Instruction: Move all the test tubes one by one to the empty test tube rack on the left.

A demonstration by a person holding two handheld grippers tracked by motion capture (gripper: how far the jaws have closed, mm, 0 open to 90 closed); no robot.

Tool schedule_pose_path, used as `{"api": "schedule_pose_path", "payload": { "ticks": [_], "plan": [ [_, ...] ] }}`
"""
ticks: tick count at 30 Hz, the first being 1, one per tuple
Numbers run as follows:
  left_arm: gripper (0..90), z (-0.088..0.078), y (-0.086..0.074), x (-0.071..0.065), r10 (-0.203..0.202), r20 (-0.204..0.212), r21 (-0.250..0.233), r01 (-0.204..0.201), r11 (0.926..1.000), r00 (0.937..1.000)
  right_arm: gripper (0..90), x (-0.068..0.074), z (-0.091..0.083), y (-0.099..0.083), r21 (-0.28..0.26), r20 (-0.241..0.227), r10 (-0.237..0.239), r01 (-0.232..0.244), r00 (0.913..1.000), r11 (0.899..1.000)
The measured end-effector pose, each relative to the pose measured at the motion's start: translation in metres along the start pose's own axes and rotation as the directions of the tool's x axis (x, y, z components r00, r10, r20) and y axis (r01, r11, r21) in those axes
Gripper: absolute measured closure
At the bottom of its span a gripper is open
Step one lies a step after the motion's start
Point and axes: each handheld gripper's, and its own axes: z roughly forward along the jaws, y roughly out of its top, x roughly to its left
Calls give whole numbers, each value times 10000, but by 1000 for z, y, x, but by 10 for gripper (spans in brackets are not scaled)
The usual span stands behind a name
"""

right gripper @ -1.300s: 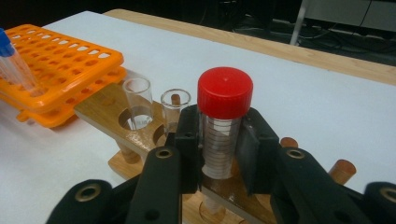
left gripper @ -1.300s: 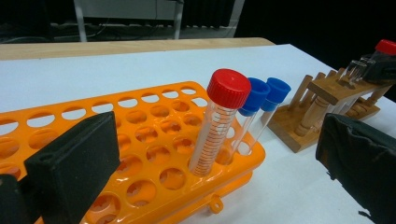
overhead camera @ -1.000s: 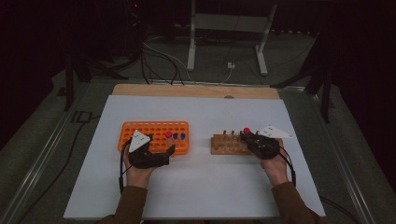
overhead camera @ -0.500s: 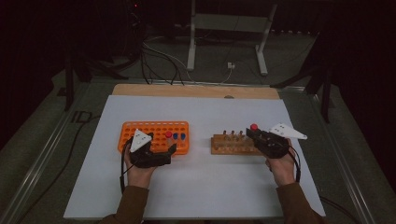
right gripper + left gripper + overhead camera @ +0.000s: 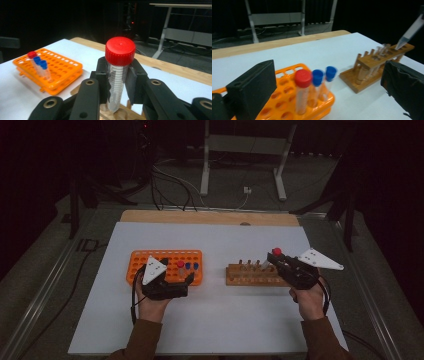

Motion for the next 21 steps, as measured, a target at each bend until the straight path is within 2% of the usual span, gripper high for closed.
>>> {"api": "schedule_pose_path", "payload": {
  "ticks": [5, 12, 17, 21],
  "plan": [
    [43, 9, 5, -20, 404, 633, 45, -408, 9992, 9972, 746, 7, 1, 2, -17, -634, 314, -316, 9975, 9995],
    [146, 30, 14, -50, 761, 1659, 135, -794, 9968, 9832, 745, 24, 6, 4, 232, -1281, 101, -72, 9917, 9997],
    [164, 49, 15, -70, 979, 1954, 448, -1086, 9931, 9758, 745, 34, 14, 0, 497, -1764, 161, -75, 9842, 9987],
    [172, 62, 14, -81, 1187, 2169, 659, -1359, 9885, 9690, 745, 43, 20, -3, 750, -2063, 29, 129, 9785, 9971]
  ]
}}
